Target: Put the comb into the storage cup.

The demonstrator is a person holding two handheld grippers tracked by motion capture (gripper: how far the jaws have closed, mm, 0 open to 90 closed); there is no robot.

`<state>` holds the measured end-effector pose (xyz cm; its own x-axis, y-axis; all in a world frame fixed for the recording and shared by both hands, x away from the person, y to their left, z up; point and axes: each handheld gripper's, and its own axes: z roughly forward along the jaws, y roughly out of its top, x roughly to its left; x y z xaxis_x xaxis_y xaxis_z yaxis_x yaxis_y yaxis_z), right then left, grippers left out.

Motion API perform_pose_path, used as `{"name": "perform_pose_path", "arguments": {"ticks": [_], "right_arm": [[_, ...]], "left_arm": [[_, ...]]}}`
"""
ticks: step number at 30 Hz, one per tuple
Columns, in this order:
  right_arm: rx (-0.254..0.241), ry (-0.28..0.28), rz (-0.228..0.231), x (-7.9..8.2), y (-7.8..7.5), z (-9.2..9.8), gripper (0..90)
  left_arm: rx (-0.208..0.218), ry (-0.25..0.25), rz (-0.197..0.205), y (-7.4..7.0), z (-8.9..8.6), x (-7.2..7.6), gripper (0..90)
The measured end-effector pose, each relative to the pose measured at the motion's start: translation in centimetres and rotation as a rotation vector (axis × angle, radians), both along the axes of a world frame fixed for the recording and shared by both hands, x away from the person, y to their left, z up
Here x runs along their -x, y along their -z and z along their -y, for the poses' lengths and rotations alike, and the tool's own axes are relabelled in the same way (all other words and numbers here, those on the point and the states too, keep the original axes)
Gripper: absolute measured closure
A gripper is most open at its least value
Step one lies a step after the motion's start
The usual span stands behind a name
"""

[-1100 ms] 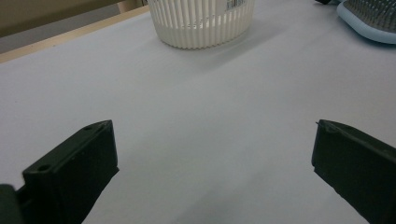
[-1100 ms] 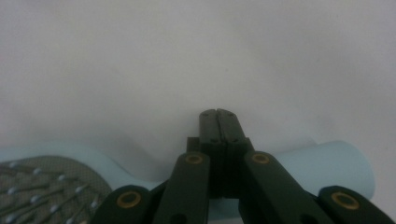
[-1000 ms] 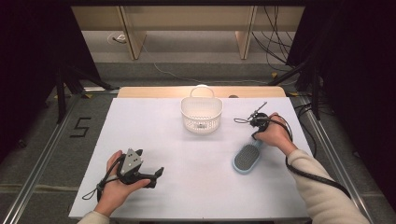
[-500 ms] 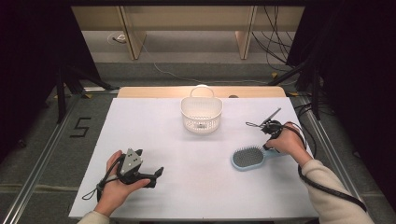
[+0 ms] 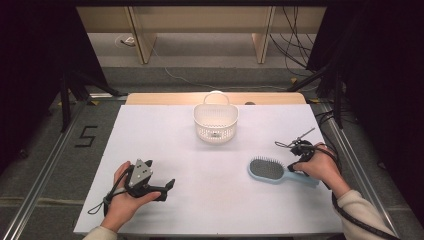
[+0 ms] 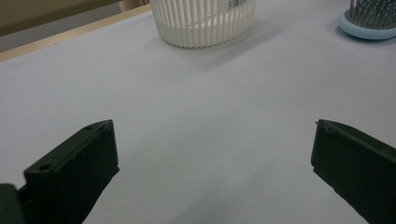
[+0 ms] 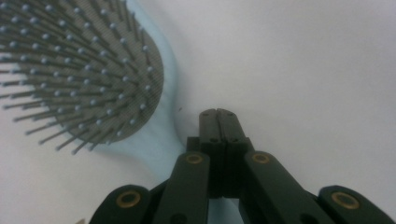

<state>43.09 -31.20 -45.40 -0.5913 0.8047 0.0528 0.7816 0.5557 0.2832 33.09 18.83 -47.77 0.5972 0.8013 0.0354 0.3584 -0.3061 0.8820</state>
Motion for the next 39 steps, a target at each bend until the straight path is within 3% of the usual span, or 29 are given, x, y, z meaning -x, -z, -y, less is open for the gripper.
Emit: {"name": "perform_pose_path", "arguments": {"ticks": [4, 15, 32, 36, 39], "right_arm": [[-0.023, -0.004, 0.015, 1.2, 0.1, 0.2, 90.0], [-0.027, -0.045, 0.025, 3.5, 0.1, 0.1, 90.0], [-0.048, -0.053, 0.065, 4.8, 0.3, 0.3, 89.4], [-0.062, -0.048, 0.084, 4.9, 0.4, 0.5, 84.3], [-0.085, -0.053, 0.128, 4.9, 0.3, 0.7, 77.2]], "left_arm": [[0.001, -0.002, 0.001, 0.0, 0.0, 0.0, 0.0], [0.002, -0.003, 0.004, -0.1, -0.2, 0.1, 0.0], [0.004, -0.004, 0.003, -0.1, -0.2, 0.1, 0.0], [0.003, -0.004, 0.004, -0.1, -0.2, 0.1, 0.0], [0.004, -0.005, 0.004, -0.1, -0.2, 0.1, 0.0]]}}
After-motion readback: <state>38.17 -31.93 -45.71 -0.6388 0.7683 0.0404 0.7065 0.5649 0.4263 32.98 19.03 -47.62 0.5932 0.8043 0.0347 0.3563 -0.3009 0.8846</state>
